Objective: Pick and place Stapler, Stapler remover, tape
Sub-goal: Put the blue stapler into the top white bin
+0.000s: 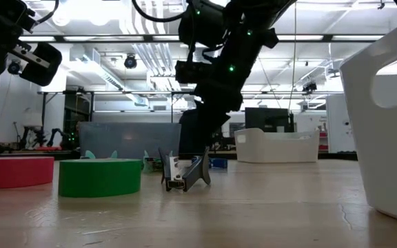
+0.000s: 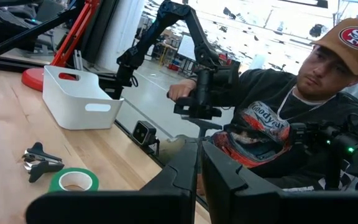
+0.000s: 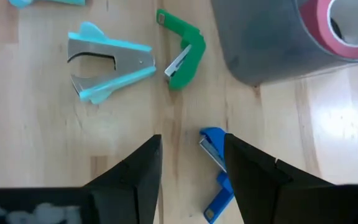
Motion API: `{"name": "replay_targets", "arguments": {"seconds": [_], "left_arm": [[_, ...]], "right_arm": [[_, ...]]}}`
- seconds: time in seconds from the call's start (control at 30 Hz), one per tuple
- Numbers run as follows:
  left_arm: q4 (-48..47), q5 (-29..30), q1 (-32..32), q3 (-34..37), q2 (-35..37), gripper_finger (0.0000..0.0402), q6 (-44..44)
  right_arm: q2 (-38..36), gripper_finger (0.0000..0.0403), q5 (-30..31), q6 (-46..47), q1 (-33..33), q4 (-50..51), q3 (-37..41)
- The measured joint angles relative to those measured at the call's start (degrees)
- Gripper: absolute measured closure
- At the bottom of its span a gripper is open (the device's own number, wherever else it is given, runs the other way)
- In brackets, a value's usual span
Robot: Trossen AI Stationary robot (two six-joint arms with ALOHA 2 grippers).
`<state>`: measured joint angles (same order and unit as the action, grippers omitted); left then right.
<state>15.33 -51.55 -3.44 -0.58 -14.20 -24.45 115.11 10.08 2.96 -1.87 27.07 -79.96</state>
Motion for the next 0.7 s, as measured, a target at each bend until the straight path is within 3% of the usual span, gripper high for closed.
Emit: {"name": "replay_targets", "arguments": {"seconds": [0.27, 0.7], "left_arm": [[0.0, 0.0, 0.0, 0.0, 0.0, 0.0378, 0.0], [0.0, 0.0, 0.0, 0.01, 0.01, 0.0378, 0.0]], "right_arm": [[0.11, 0.0236, 3.62, 6.46, 1.19, 4.7, 0.35], [0.13, 0.0243, 2.74, 12.98, 2.54, 6.56, 1.83]]}}
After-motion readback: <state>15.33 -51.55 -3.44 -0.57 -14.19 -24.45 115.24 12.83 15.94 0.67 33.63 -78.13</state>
